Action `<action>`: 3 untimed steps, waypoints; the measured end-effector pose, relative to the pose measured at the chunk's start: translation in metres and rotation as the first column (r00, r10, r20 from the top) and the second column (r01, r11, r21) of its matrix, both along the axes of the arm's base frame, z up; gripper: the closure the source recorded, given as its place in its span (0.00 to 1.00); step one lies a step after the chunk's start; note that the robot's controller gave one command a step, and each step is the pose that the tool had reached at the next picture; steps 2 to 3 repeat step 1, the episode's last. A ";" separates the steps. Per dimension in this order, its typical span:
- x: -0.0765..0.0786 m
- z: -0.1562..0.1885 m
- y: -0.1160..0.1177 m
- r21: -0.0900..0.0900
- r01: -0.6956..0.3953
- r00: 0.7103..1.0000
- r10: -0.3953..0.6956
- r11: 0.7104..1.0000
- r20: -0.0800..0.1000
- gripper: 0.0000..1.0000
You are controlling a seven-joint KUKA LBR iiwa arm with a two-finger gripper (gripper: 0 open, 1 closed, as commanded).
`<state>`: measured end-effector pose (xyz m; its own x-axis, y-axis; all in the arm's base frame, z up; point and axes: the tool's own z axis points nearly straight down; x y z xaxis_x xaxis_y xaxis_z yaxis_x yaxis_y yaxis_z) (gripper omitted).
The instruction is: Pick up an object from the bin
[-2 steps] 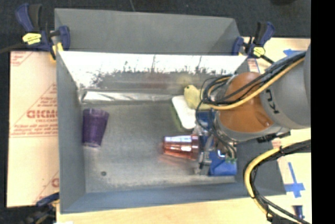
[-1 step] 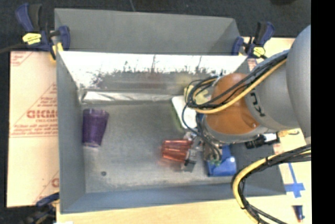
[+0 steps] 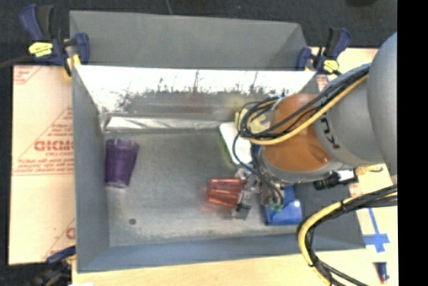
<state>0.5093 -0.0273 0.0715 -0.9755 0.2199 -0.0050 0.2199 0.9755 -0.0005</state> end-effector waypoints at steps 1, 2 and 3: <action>0.005 0.098 -0.008 0.001 0.030 1.000 -0.030 1.000 -0.003 1.00; 0.005 0.098 -0.008 0.001 0.030 1.000 -0.030 1.000 -0.003 1.00; 0.005 0.098 -0.008 0.001 0.030 1.000 -0.030 1.000 -0.003 1.00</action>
Offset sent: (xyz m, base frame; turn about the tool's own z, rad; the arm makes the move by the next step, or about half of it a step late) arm 0.0067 -0.0153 0.1683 0.0905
